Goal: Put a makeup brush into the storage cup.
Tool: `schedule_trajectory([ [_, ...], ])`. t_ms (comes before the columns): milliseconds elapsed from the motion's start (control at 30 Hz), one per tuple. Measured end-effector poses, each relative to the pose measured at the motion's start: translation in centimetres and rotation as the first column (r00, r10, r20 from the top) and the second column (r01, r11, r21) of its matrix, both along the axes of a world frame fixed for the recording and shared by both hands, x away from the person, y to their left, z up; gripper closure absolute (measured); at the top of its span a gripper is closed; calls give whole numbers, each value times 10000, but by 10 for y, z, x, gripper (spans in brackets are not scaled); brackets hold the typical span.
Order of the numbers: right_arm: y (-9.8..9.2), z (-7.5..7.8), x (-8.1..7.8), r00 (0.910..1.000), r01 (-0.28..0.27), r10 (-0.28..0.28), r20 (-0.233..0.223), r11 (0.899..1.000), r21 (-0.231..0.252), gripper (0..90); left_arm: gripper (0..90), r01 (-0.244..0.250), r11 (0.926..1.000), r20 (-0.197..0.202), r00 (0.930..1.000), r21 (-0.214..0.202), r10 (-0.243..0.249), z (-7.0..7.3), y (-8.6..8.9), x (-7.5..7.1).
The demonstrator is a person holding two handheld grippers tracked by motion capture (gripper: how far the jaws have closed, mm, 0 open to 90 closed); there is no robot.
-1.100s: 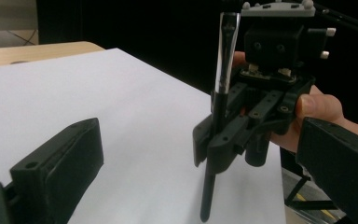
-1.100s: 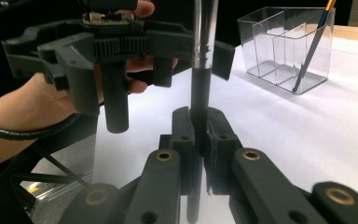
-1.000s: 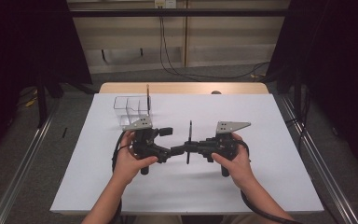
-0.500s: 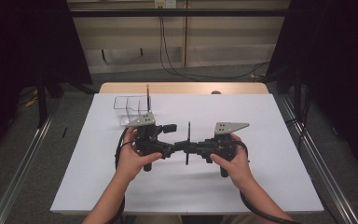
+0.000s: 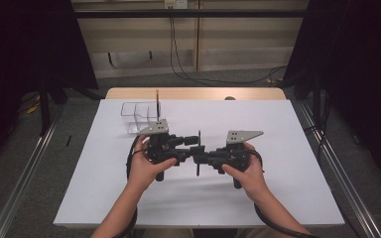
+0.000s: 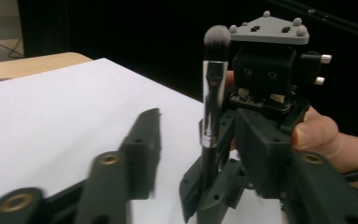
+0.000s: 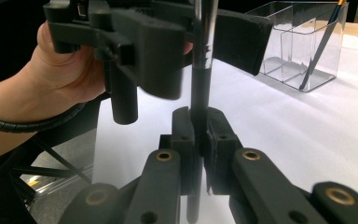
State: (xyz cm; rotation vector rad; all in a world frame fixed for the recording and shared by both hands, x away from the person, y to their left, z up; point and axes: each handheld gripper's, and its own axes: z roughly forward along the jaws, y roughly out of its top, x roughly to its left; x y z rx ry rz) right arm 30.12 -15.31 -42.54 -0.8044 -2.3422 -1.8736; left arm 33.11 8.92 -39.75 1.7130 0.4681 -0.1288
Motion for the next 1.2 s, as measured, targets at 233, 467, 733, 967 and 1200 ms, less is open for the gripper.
schedule_trajectory([
  [233,0,0,0,10000,-8,8,-1,10000,-19,848,709,93,9998,-108,9999,-181,-94,-2,0,0],
  [467,1,0,0,10000,-60,60,-19,10000,-29,847,821,149,9997,-122,9998,-185,-151,-1,0,-2],
  [733,2,0,-1,10000,-6,6,32,10000,38,838,835,136,9999,96,9999,-52,-135,1,1,-4],
  [967,0,1,-3,9995,284,-283,110,9995,-116,684,835,-102,9998,260,9996,-163,106,4,7,-5],
  [1200,-5,2,-4,9974,638,-629,339,9976,-268,454,835,-209,9996,355,9991,-168,214,5,12,-6],
])
